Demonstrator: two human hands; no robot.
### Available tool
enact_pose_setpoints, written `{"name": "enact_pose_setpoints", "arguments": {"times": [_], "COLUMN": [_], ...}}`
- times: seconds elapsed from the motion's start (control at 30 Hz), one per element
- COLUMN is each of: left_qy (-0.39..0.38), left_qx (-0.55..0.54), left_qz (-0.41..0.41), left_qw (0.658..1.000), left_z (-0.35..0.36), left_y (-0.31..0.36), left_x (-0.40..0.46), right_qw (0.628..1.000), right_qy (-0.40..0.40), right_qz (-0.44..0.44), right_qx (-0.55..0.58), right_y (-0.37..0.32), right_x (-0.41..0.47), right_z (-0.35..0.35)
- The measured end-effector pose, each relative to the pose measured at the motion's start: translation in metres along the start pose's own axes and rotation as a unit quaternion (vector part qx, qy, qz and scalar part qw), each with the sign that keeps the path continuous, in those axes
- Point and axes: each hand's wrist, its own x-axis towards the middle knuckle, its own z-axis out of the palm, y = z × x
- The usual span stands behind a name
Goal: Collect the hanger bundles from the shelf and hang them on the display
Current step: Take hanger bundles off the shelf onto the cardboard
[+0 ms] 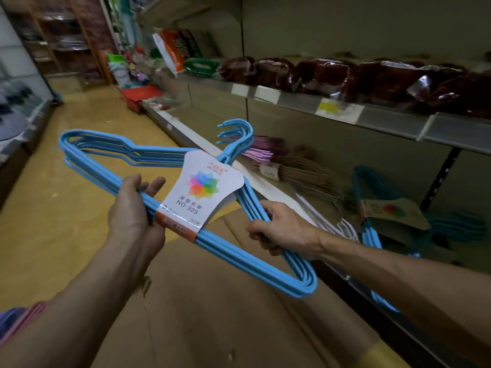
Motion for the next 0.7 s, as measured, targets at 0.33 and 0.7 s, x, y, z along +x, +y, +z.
{"name": "enact_pose_setpoints", "arguments": {"times": [0.33,0.7], "left_qy": [0.061,0.039], "left_qx": [0.022,0.17], "left_qz": [0.065,0.015], "left_qw": [0.996,0.985], "left_z": [-0.066,-0.133], "left_y": [0.049,0.089], "left_x": [0.011,0.032], "right_qw": [0.898,0.929], "right_qy": [-0.298,-0.204], "right_qz": [0.118,0.118], "right_qx": [0.302,0.285], "right_y": [-0.038,-0.055], "right_x": [0.017,0.024], "right_z": [0.067,0.142]}}
